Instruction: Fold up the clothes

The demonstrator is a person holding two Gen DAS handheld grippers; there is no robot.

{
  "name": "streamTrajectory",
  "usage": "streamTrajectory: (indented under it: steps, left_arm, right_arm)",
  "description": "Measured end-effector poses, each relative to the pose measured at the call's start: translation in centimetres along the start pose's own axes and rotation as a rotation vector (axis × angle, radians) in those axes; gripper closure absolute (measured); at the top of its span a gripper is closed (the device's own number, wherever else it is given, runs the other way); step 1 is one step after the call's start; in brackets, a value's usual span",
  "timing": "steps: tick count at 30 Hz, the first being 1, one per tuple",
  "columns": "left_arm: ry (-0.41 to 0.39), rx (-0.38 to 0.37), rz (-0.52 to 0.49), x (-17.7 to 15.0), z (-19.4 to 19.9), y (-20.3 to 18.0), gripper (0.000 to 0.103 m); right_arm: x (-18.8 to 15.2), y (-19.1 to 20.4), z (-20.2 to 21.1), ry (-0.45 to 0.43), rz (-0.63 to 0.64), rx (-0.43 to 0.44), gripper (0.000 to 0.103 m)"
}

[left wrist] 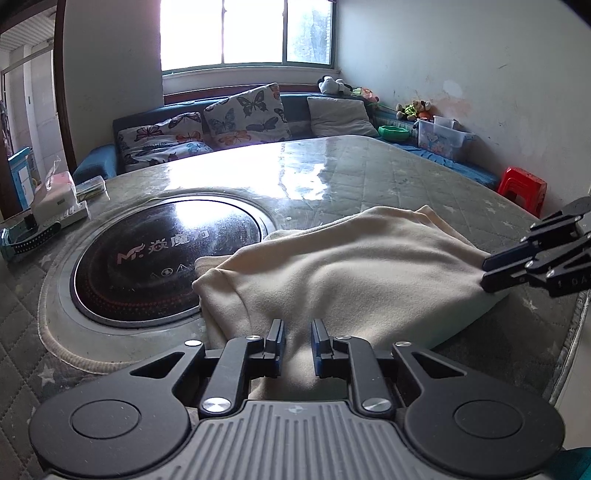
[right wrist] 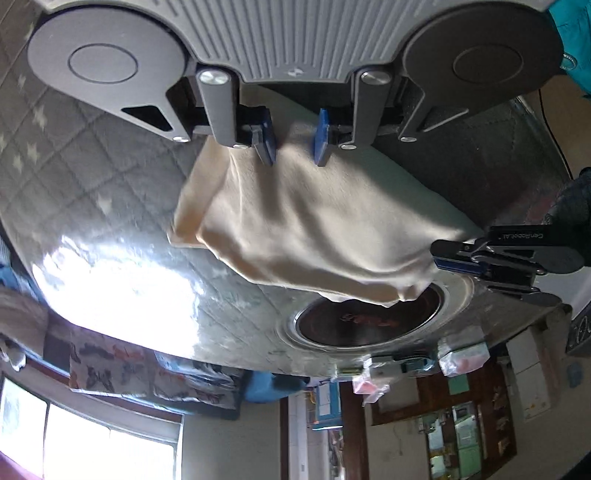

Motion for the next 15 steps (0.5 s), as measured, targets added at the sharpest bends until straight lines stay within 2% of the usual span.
streamTrajectory:
  steps: [7,15]
  left_arm:
    - [0.003,0.001,0.002,0.0,0.0,0.1,0.086]
    - [0.009,-0.004,0.002,0.0,-0.1,0.1,0.085]
  right_arm:
    - [2.2,-0.5,-0.4,-0.061,0.006,-0.009,0.082]
    - [3.1,-2.1,-3.5,-0.035,-0.033,-0.015,0.083]
Point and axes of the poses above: each gripper's, at about its wrist camera, not at the fingertips, and z roughly against the way its jaws point, y to its left, x to its top, the point moved 3 cm from there along -z, roughly the way its jaws point, and after that the axes turned 1 degree about -x, right-handed, at the moved point
